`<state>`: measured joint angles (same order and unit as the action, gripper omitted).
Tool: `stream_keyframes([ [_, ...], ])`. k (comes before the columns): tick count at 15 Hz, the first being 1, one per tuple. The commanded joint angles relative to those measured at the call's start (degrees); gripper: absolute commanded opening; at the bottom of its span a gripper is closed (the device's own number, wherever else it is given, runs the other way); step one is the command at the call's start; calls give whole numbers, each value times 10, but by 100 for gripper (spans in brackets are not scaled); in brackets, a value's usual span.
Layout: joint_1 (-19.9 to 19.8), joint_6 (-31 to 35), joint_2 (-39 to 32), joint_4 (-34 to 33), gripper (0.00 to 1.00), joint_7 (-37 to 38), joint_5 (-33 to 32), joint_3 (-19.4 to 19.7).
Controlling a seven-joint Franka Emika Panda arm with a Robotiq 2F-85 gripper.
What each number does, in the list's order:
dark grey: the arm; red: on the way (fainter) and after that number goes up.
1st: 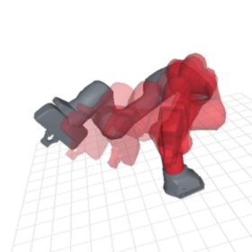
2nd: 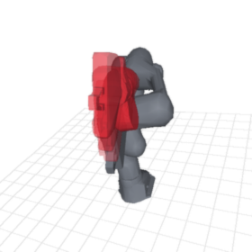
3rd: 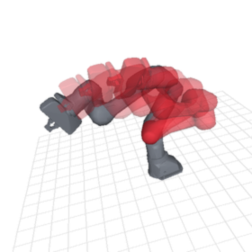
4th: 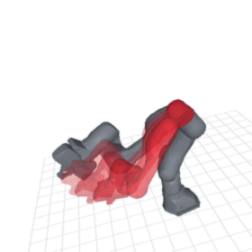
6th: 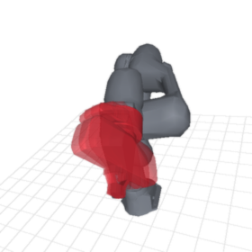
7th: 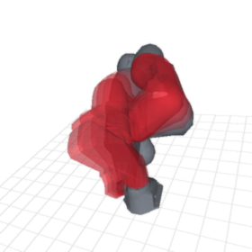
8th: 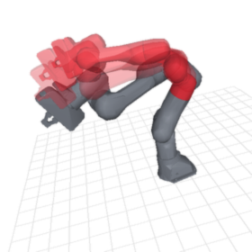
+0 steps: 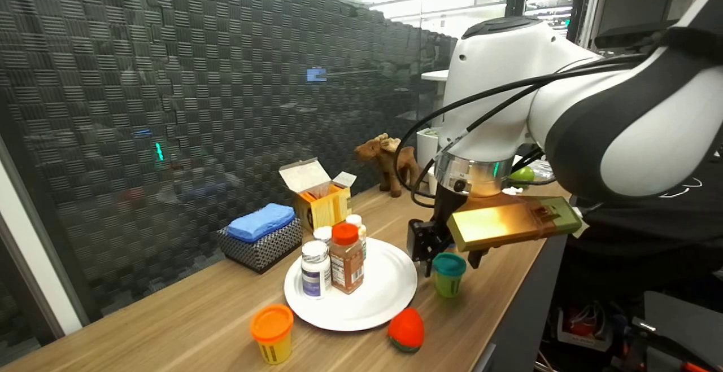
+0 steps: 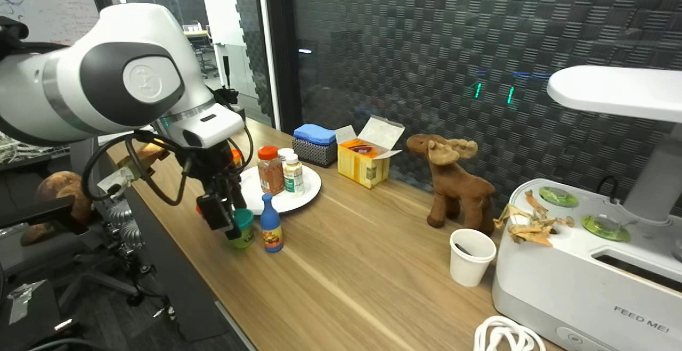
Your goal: Put the bottles and the red object on the plate
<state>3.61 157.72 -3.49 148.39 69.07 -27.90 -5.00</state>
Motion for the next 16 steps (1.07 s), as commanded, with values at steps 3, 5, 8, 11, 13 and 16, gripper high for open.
stream_keyframes([
  [3, 2, 9, -8, -13, 36, 52, -46, 7],
  [5, 1, 1, -1, -6, 29, 33, -24, 0],
  [8, 9, -17, 37, 13, 28, 30, -28, -9],
  [11, 18, -15, 70, 26, 28, 21, -19, -24],
  [13, 25, -19, 87, 26, 28, 27, -20, -32],
  [16, 37, -13, 89, 17, 28, 21, -7, -41],
])
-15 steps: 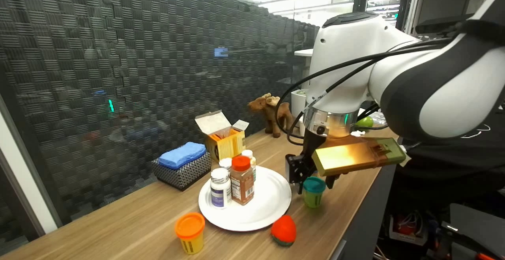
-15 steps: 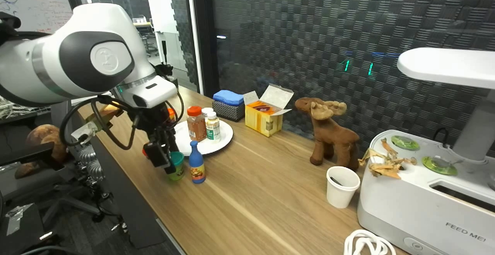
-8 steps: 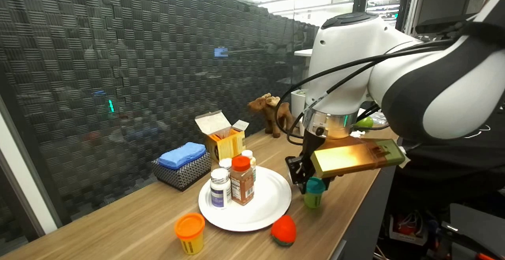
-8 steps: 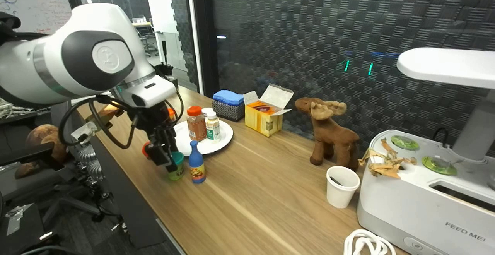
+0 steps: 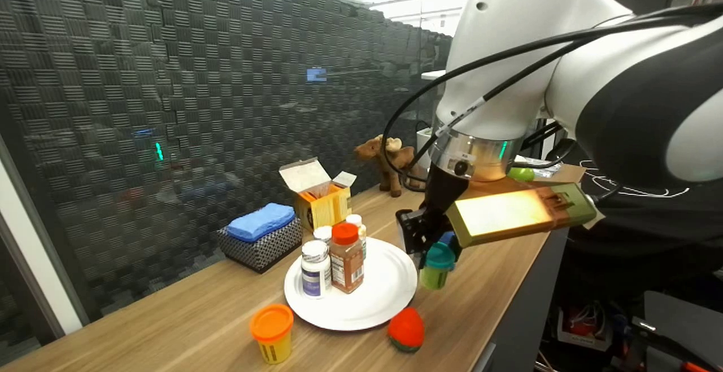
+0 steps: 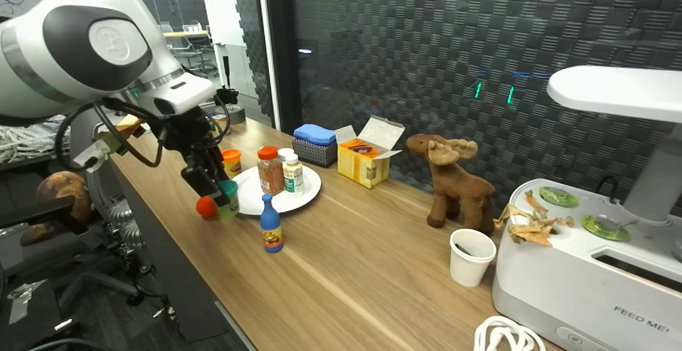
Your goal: Put the bottles and the red object on the plate
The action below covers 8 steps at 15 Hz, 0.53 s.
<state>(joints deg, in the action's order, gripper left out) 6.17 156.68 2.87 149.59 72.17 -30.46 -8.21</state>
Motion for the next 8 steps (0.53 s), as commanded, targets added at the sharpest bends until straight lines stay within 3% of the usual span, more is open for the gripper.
stream_keyframes([
  [1, 15, 1, 21, 1, 28, -4, 15, -12],
  [8, 27, 26, -20, -26, 28, 77, -41, -39],
])
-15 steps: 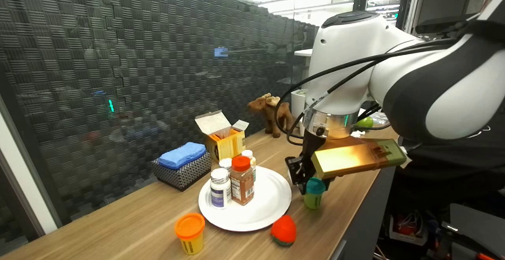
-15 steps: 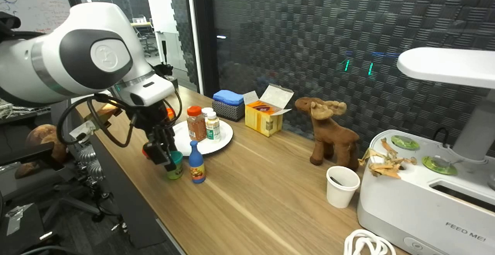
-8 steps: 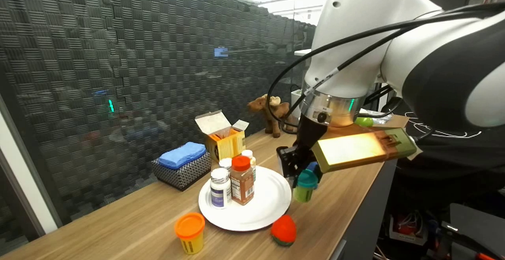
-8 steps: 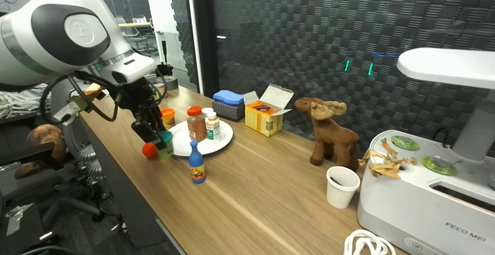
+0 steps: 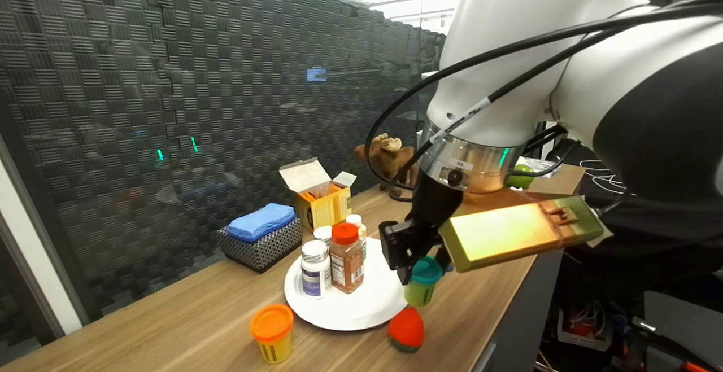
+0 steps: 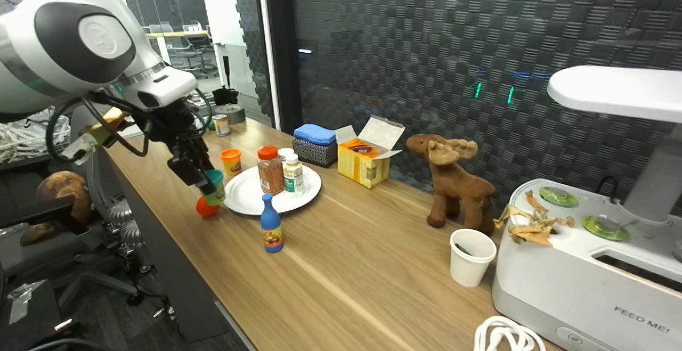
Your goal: Put the bottles and the red object on the plate
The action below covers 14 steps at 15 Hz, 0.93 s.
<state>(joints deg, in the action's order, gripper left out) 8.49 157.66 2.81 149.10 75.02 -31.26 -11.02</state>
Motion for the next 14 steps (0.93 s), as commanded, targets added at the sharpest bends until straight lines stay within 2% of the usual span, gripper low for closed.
stream_keyframes([
  [1, 6, 18, -25, -29, 28, 67, -50, -15],
  [7, 20, 6, -79, -108, 28, 188, -199, -26],
  [14, 31, -4, -160, -179, 28, 243, -291, -12],
])
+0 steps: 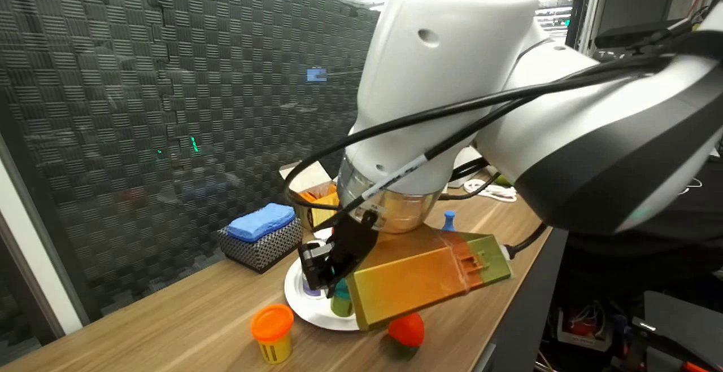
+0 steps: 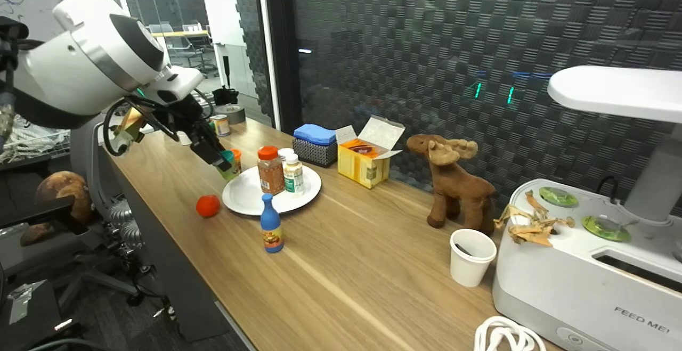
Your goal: Put the bottles and the red object on the plate
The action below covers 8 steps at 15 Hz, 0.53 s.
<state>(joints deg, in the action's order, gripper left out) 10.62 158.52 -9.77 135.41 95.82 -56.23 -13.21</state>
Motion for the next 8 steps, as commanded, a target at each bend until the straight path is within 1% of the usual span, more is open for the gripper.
stream_keyframes([
  [1, 10, -16, -42, -50, 28, 43, -52, 14],
  [5, 10, -18, -62, -70, 28, 60, -75, 20],
  [8, 11, -23, -67, -72, 28, 60, -91, 23],
])
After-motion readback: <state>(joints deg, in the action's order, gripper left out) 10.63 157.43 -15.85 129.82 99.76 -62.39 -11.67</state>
